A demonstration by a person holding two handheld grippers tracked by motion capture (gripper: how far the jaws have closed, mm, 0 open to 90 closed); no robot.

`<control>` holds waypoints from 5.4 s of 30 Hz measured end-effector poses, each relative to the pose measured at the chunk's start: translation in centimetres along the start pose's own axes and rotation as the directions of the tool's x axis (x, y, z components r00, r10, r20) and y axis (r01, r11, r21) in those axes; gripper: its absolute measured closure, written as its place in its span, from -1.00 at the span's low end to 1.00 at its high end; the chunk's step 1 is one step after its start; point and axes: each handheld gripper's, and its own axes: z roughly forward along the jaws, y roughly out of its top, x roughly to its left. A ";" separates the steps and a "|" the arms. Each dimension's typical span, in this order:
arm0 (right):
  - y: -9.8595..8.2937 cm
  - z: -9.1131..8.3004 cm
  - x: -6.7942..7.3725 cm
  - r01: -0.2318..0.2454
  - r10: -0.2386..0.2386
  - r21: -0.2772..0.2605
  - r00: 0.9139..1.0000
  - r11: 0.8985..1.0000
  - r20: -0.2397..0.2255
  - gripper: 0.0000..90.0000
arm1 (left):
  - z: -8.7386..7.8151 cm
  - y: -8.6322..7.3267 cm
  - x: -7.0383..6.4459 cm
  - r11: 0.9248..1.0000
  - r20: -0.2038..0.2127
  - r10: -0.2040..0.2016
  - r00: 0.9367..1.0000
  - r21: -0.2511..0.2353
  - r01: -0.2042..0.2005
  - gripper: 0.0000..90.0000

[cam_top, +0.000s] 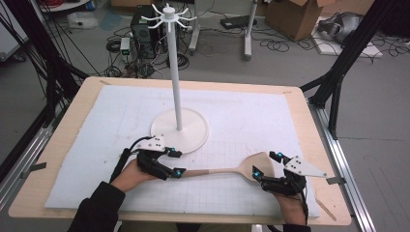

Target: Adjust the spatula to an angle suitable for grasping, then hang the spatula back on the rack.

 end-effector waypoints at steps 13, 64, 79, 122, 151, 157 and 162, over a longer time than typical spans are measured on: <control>2.4 2.8 1.0 0.147 -0.129 0.074 0.971 0.986 -0.201 -0.65 | -6.3 -2.6 0.7 0.968 -0.287 -0.109 0.952 -0.247 0.036 -0.55; 3.6 11.4 3.6 0.407 -0.073 0.494 0.822 0.768 -0.564 0.73 | -7.0 -3.9 1.7 0.966 -0.342 -0.169 0.924 -0.245 0.086 -0.44; 4.6 6.9 2.2 0.263 -0.156 0.264 0.918 0.928 -0.364 -0.28 | -8.1 -4.2 1.8 0.940 -0.366 -0.217 0.905 -0.329 0.092 -0.52; 3.6 5.9 4.0 0.263 -0.182 0.247 0.934 0.933 -0.309 -0.49 | -9.7 -5.0 1.2 0.936 -0.400 -0.209 0.892 -0.345 0.064 -0.59; 2.9 12.2 5.7 0.416 -0.165 0.489 0.864 0.767 -0.476 0.43 | -9.3 -5.4 1.3 0.941 -0.383 -0.218 0.898 -0.325 0.090 -0.52; 3.6 12.6 6.6 0.472 -0.194 0.520 0.844 0.712 -0.500 0.73 | -9.1 -5.4 1.3 0.943 -0.379 -0.217 0.899 -0.319 0.093 -0.51; 3.8 12.2 6.7 0.467 -0.201 0.506 0.847 0.725 -0.493 0.75 | -9.2 -5.5 1.4 0.940 -0.381 -0.224 0.897 -0.327 0.096 -0.50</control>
